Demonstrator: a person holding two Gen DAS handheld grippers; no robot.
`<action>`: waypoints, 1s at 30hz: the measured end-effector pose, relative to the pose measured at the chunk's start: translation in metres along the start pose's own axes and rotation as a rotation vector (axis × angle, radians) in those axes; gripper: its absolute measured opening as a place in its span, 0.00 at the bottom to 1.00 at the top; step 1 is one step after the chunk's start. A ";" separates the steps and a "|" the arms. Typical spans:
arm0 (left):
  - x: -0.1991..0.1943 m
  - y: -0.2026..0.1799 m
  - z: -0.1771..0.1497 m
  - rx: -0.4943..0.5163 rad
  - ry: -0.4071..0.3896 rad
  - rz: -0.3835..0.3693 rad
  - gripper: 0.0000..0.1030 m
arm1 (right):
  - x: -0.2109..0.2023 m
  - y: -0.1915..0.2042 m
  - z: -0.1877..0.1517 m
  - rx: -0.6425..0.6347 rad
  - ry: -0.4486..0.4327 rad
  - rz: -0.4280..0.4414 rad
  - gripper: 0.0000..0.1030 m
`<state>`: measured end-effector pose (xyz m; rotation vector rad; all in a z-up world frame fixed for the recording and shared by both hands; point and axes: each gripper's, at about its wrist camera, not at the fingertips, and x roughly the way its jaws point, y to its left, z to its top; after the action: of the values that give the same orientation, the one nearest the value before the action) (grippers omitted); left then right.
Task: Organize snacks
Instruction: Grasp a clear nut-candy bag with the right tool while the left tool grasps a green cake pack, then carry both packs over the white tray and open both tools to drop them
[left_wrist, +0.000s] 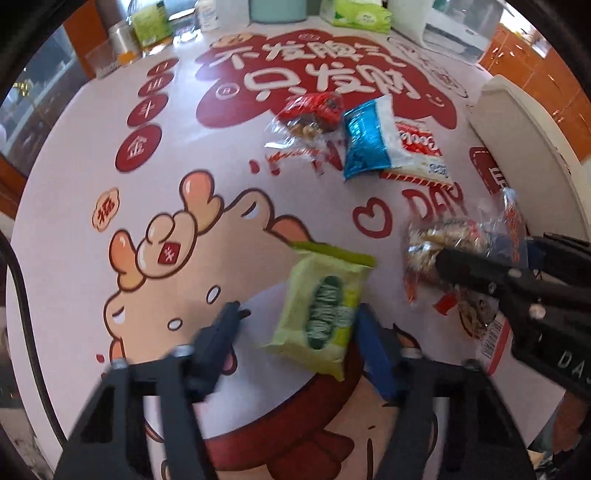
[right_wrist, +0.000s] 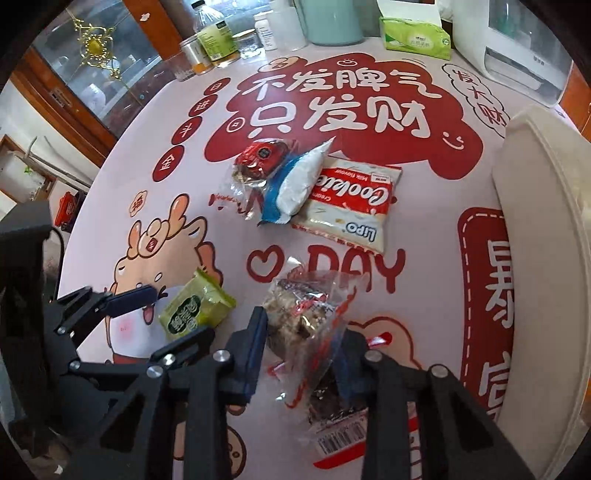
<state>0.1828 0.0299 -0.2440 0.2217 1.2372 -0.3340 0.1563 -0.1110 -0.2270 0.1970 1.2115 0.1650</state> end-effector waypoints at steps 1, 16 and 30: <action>-0.001 -0.002 0.001 0.008 -0.008 0.006 0.35 | 0.000 0.000 -0.002 0.003 -0.001 0.003 0.32; -0.067 -0.010 -0.009 -0.041 -0.120 0.018 0.34 | -0.062 -0.002 -0.021 0.012 -0.090 0.089 0.31; -0.164 -0.172 0.032 0.029 -0.306 -0.143 0.34 | -0.230 -0.101 -0.017 0.032 -0.384 -0.030 0.32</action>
<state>0.1010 -0.1204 -0.0756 0.1015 0.9477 -0.4912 0.0634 -0.2608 -0.0468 0.2265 0.8345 0.0770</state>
